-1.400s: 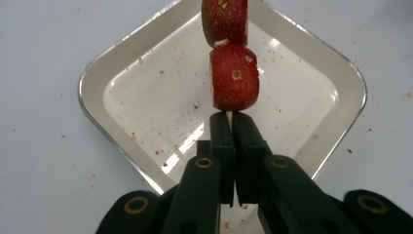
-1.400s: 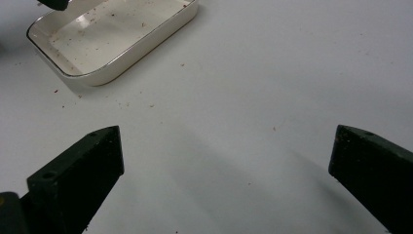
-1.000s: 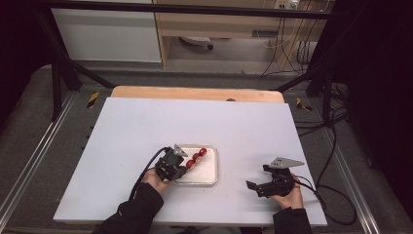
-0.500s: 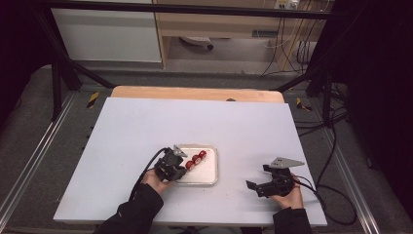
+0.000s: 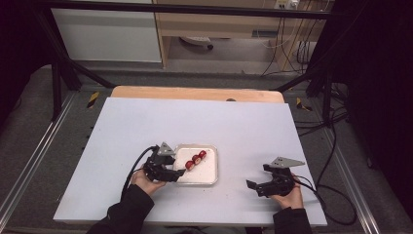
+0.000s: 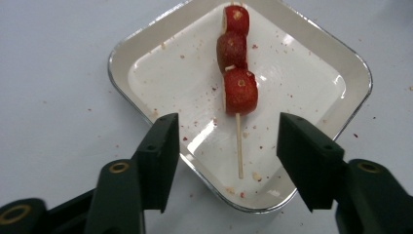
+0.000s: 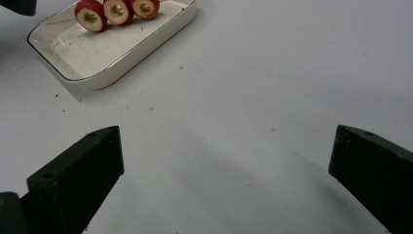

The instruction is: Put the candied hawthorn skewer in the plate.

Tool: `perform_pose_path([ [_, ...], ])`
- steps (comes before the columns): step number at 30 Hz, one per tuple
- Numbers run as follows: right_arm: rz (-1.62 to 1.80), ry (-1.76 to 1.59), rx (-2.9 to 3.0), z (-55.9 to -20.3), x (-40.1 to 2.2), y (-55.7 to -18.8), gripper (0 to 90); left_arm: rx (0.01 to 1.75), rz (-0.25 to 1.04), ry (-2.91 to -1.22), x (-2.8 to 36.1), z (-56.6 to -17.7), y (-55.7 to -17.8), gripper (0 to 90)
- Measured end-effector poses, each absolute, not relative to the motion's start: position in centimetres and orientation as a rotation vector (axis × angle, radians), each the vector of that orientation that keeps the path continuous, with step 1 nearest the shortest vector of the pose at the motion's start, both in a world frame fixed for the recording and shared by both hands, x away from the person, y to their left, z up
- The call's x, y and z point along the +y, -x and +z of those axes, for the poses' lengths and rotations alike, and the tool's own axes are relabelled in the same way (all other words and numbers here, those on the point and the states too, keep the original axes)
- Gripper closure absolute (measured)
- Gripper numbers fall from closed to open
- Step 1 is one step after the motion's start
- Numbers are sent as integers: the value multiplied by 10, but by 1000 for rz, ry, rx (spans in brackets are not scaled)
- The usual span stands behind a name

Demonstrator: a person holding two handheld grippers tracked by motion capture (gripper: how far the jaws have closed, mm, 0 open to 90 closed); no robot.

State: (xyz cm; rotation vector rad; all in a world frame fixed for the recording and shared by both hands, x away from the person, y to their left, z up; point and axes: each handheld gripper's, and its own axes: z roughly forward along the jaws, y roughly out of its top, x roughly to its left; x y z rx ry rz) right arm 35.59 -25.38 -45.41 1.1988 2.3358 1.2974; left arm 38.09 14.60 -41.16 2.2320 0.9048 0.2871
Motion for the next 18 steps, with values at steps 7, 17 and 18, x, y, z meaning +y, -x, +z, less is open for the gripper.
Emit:
perform_pose_path([
  [7,1299,-1200,2334,-454,-254,-356,2,874,308,-2196,166,-406,-372,235],
  [17,1297,-1202,2338,-454,-254,-355,1,901,346,-2134,209,-412,-360,130],
  [18,1298,-1202,2336,-454,-254,-355,1,906,350,-2128,214,-413,-359,128],
])
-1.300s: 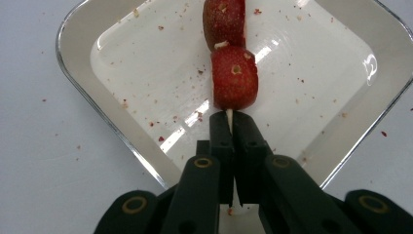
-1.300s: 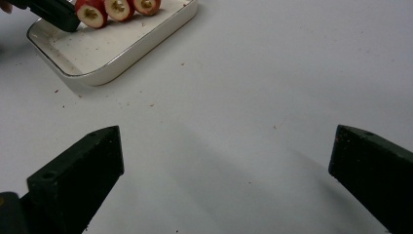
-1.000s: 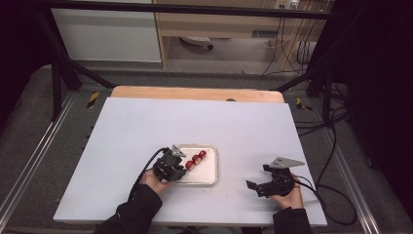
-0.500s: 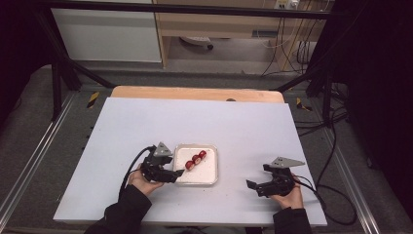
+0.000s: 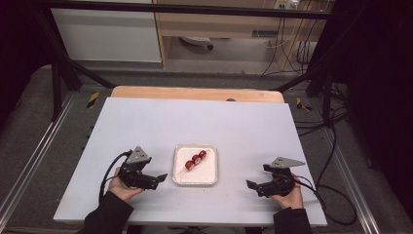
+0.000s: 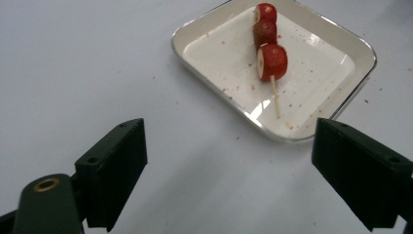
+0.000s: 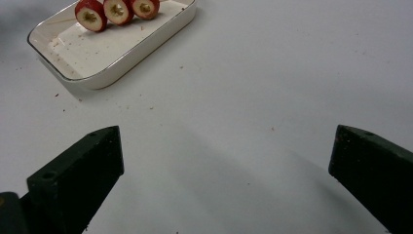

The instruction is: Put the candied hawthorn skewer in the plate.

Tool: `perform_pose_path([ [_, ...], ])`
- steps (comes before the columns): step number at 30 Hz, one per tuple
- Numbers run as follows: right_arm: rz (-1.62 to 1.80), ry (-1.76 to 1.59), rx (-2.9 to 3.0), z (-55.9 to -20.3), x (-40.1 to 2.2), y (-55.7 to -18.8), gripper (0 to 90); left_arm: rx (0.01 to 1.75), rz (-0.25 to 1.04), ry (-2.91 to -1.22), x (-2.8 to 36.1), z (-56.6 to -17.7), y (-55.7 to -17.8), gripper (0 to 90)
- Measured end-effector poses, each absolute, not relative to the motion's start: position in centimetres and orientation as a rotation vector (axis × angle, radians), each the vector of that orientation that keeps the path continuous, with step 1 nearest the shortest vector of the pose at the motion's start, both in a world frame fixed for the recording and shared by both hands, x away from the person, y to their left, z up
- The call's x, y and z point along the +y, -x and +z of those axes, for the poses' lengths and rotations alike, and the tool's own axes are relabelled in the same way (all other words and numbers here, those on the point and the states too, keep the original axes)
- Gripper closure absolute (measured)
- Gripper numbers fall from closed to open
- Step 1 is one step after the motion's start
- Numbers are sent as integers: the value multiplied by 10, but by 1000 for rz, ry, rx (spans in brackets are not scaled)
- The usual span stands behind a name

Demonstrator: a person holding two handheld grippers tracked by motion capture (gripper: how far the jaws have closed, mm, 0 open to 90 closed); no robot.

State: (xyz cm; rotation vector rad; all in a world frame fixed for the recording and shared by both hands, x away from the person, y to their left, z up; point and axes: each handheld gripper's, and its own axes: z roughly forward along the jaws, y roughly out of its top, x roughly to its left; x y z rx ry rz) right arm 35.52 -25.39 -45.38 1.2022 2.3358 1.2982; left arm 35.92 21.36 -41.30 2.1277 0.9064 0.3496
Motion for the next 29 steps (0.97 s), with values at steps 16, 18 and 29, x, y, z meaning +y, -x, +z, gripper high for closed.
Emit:
perform_pose_path([
  [16,1284,-1186,2350,-455,-253,-355,1,971,389,-2070,273,-445,-339,123],
  [18,1286,-1181,2349,-455,-253,-354,1,979,389,-2067,278,-448,-338,123],
  [29,1255,-1159,2370,-456,-252,-353,1,994,379,-2056,285,-455,-340,124],
])
